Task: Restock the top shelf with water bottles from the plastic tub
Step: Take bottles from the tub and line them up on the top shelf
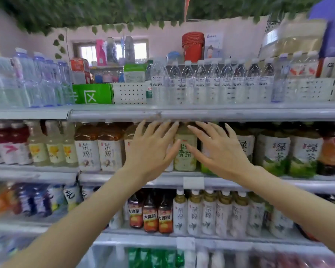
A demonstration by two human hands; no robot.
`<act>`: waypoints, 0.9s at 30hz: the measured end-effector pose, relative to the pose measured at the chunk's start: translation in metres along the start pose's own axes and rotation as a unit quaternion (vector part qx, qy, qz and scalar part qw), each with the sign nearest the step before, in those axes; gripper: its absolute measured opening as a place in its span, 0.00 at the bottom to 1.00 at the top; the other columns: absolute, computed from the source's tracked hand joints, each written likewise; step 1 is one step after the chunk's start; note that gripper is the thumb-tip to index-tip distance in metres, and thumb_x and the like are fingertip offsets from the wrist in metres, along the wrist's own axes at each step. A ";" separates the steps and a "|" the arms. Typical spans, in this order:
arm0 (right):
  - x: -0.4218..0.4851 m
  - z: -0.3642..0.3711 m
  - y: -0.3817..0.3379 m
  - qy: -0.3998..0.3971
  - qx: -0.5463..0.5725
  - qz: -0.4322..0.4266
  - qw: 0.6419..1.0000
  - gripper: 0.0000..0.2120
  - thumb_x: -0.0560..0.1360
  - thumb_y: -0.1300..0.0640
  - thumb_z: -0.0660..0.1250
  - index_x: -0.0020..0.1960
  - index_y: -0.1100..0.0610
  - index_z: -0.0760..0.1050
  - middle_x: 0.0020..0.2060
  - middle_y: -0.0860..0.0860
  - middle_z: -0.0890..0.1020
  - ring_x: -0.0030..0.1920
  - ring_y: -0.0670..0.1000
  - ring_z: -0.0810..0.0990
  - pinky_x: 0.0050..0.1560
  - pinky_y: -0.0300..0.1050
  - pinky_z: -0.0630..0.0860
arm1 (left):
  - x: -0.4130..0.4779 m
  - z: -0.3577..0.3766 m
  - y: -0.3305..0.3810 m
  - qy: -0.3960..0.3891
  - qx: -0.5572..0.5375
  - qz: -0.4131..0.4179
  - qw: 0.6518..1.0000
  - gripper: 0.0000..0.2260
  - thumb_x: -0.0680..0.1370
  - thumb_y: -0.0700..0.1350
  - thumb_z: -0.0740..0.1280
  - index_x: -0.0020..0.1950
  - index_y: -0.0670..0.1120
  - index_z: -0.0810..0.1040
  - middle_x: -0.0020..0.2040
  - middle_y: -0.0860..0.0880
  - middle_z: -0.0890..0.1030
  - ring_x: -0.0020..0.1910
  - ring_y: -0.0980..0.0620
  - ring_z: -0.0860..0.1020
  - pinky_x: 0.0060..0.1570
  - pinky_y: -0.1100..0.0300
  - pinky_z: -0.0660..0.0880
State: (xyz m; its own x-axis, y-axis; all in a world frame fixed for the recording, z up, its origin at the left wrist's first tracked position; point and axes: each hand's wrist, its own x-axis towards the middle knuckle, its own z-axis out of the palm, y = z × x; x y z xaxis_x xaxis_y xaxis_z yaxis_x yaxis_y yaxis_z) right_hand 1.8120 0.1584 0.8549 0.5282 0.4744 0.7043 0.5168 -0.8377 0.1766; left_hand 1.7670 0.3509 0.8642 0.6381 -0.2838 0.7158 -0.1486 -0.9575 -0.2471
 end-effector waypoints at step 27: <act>-0.314 0.251 -0.058 -0.374 0.017 0.135 0.917 0.28 0.75 0.40 0.50 0.63 0.55 0.76 0.61 0.57 0.78 0.58 0.62 0.78 0.56 0.68 0.69 | -0.269 0.270 0.122 -0.365 -0.163 0.033 0.916 0.30 0.76 0.55 0.44 0.68 0.44 0.72 0.65 0.42 0.75 0.63 0.39 0.73 0.64 0.40 0.63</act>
State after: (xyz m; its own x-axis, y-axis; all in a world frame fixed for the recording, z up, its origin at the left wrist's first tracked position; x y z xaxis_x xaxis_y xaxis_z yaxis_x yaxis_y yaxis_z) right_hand 1.7851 0.1260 0.4512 0.9481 0.3145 0.0479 0.3131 -0.9491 0.0349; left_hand 1.7812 0.3244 0.4645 0.9372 -0.3452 0.0497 -0.3465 -0.9379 0.0184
